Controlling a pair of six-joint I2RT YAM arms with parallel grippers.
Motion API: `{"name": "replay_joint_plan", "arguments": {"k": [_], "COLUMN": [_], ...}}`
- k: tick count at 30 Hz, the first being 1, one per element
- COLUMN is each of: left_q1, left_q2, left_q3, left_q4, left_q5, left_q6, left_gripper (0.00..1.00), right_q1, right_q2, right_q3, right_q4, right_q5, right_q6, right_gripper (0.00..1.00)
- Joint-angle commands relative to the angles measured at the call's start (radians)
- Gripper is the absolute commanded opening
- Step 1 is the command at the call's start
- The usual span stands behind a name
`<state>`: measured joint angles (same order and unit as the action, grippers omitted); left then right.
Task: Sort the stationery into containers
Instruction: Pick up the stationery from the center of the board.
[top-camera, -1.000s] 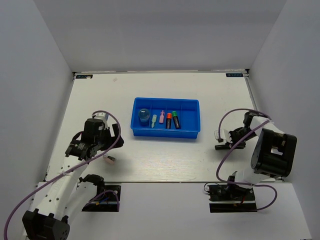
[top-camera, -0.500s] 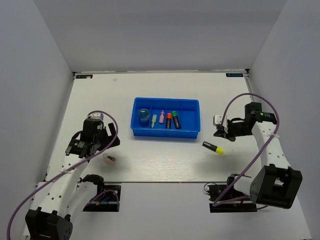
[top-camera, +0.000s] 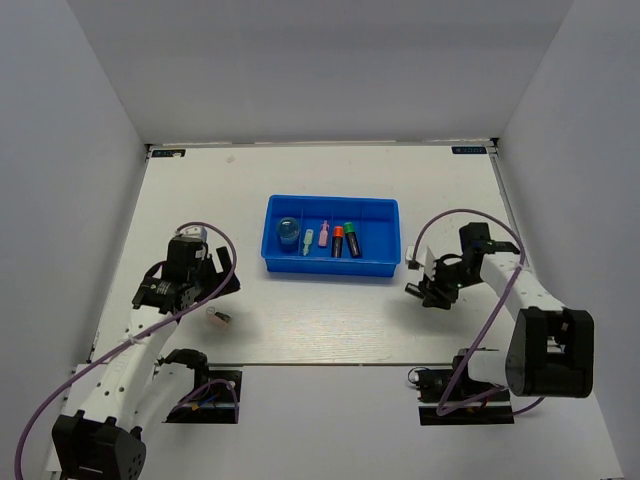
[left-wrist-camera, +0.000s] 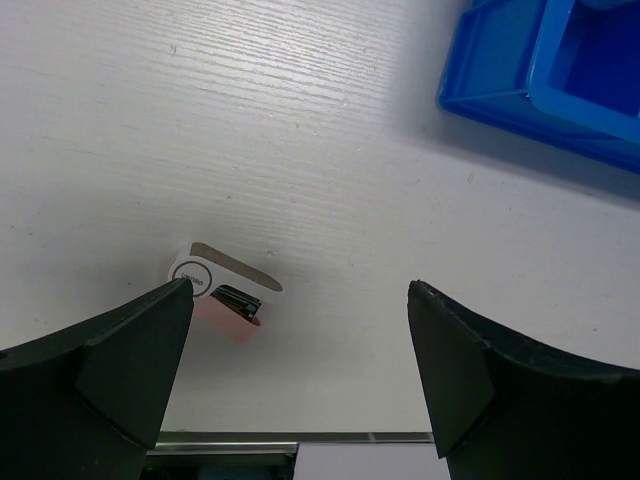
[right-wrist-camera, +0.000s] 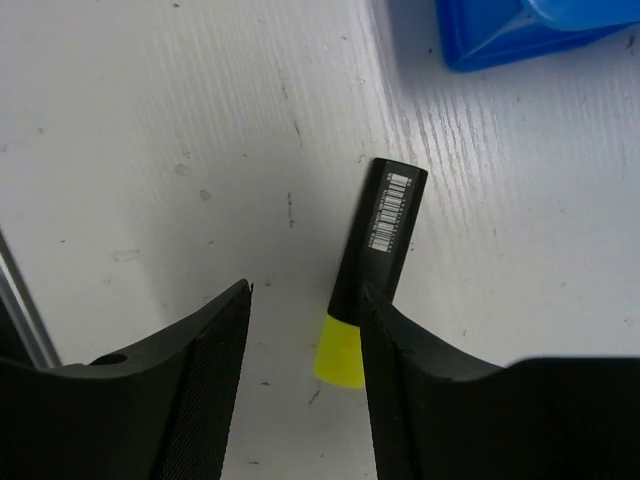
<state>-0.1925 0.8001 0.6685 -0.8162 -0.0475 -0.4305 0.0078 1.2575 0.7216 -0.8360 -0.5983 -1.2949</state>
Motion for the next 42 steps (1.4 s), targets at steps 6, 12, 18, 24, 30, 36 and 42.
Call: {"name": "replay_joint_plan", "arguments": {"k": [6, 12, 18, 24, 30, 36, 42], "left_q1": [0.005, 0.004, 0.005, 0.005, 0.004, 0.005, 0.004], "left_q2": [-0.007, -0.01, -0.019, -0.025, -0.032, -0.035, -0.038], "left_q3": [-0.003, -0.003, -0.004, -0.004, -0.006, -0.007, -0.007], "left_q4": [0.003, 0.005, 0.002, 0.003, 0.003, 0.006, 0.003], "left_q5": [-0.002, 0.001, -0.002, 0.0, 0.0, 0.001, 0.005], "left_q6": [0.003, 0.004, 0.006, 0.007, 0.007, 0.009, 0.009], "left_gripper": [0.99, 0.99, 0.99, 0.99, 0.99, 0.99, 0.99], "right_q1": [0.099, 0.129, 0.153, 0.176, 0.202, 0.193, 0.202], "right_q2": [0.086, 0.16, 0.212, 0.2, 0.169, 0.097, 0.025], "right_q3": [-0.068, -0.05, -0.053, -0.148, -0.214, -0.059, 0.081], "right_q4": [0.326, 0.321, 0.305, 0.388, 0.446, 0.183, -0.042], "right_q5": [0.255, 0.331, 0.416, 0.521, 0.592, 0.453, 0.266], "right_q6": [0.201, 0.226, 0.21, 0.197, 0.235, 0.304, 0.335], "right_gripper": [0.53, 0.53, 0.36, 0.07, 0.0, 0.0, 0.0]}}
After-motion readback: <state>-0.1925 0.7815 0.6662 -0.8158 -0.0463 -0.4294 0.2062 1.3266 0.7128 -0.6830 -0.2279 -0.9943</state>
